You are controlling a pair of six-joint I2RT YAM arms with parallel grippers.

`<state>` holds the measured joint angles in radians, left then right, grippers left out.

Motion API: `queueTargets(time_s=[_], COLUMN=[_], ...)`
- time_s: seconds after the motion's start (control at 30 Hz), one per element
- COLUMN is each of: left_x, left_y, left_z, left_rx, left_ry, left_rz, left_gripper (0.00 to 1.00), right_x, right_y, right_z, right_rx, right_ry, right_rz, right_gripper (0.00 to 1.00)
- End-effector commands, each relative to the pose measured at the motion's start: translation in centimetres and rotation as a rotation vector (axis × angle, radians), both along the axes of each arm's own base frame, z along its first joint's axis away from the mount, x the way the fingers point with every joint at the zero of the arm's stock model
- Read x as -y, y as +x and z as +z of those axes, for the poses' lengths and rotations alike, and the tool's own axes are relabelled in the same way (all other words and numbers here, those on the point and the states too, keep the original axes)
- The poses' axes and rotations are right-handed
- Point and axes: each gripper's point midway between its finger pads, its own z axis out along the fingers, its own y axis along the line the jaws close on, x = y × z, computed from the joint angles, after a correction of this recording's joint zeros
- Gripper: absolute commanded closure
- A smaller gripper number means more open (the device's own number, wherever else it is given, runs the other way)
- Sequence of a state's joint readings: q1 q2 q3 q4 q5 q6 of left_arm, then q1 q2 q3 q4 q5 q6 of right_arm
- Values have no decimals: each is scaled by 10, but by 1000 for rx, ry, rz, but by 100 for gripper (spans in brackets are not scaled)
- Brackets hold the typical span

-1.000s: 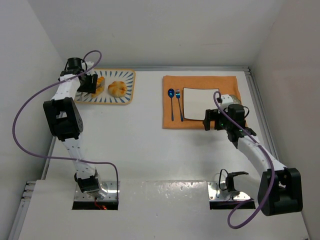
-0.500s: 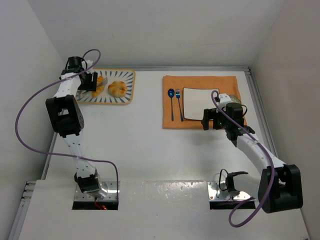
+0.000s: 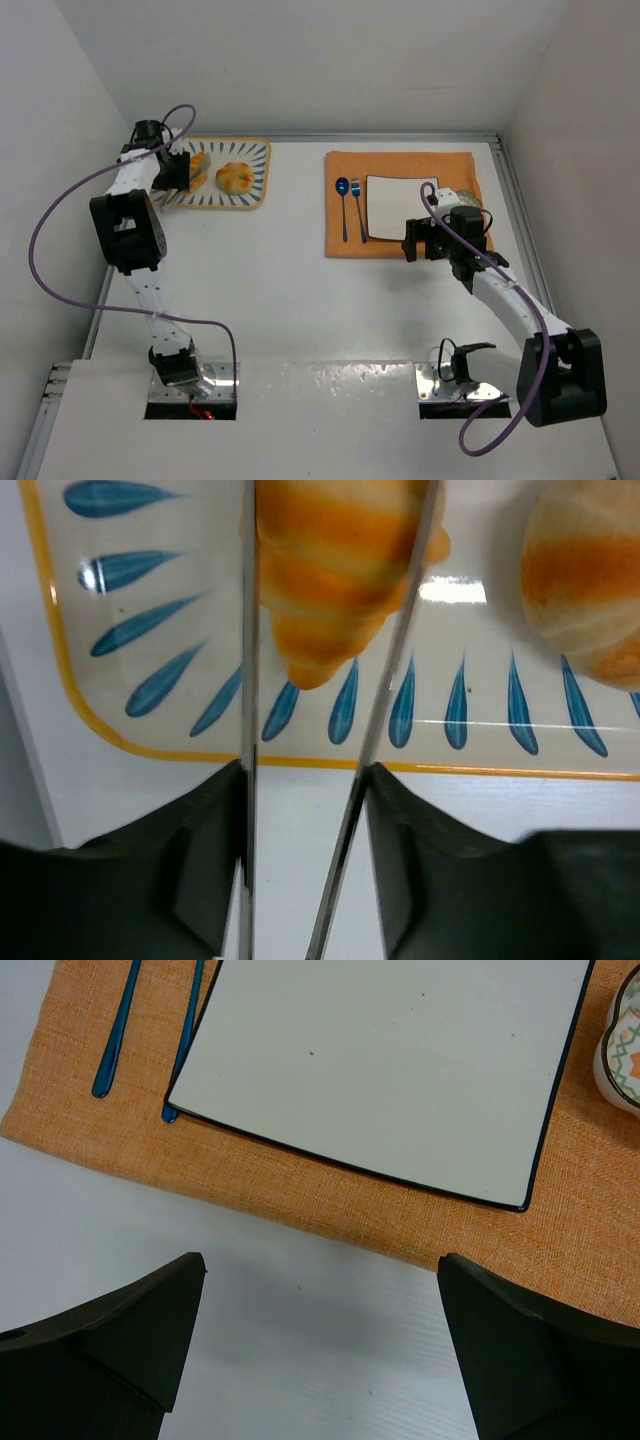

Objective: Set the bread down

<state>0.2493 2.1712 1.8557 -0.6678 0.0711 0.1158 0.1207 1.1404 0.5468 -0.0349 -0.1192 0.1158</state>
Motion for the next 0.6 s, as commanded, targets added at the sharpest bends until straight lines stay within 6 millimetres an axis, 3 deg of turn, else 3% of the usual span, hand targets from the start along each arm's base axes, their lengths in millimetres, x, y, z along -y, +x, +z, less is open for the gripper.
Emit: queueTargets(time_s=[0.0, 0.17, 0.23, 0.27, 0.33, 0.5, 0.57], left_x=[2, 1, 0, 0, 1, 6, 15], left_y=[-7, -5, -2, -2, 3, 5, 8], left_z=[29, 47, 67, 67, 90, 118, 128], left_rx=[42, 78, 116, 117, 168, 228, 253], left_ry=[-30, -9, 2, 2, 13, 8, 1], left_rz=[11, -6, -7, -7, -21, -51, -85], left_gripper=[51, 64, 72, 72, 73, 75, 76], right_x=[-2, -2, -2, -1, -2, -1, 2], right_y=[11, 9, 9, 8, 7, 6, 6], right_z=[20, 20, 21, 19, 20, 20, 20], right_rx=[63, 63, 68, 65, 73, 79, 79], right_ry=[-9, -6, -3, -4, -3, -6, -9], right_rz=[9, 6, 1, 0, -3, -8, -21], right_gripper=[0, 0, 0, 0, 0, 0, 0])
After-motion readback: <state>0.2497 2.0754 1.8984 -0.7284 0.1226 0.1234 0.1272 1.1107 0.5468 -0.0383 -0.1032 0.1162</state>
